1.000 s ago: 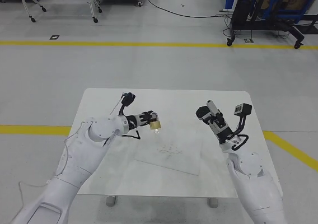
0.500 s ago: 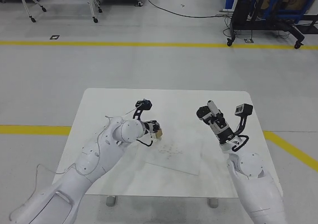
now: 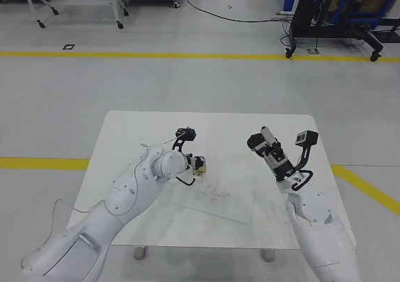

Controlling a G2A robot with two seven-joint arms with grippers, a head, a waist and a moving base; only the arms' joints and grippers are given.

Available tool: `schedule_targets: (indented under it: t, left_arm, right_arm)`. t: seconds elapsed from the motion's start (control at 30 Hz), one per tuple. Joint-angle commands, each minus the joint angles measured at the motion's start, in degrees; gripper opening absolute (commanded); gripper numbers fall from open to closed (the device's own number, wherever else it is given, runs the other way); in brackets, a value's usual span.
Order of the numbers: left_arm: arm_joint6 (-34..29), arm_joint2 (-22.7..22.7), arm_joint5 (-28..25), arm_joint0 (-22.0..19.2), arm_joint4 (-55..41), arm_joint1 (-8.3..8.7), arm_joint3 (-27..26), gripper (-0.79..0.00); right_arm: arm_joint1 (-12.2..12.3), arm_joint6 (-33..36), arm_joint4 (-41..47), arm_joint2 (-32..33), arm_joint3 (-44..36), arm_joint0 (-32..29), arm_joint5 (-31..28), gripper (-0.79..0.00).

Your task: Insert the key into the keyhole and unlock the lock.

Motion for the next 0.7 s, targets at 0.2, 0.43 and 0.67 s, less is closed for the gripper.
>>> schedule_targets:
  t: [0.2,0.43,0.67]
  left_arm:
    - [3.1,-5.3,-4.7,1.1,-4.5,0.70,-1.0,0.000]
    - [12.4,-17.9,-15.6,6.9,-11.0,3.96,-7.6,0.000]
    - [24.0,-28.6,-19.9,17.5,-3.9,7.32,-19.6,0.000]
  right_arm:
    - [0.0,0.0,0.0,0.0,0.0,0.0,0.0,0.000]
    - [0.0,0.0,0.0,0.0,0.0,0.0,0.0,0.000]
    - [-0.1,-2.0,-1.6,-0.3,-0.3,0.1,0.4,0.000]
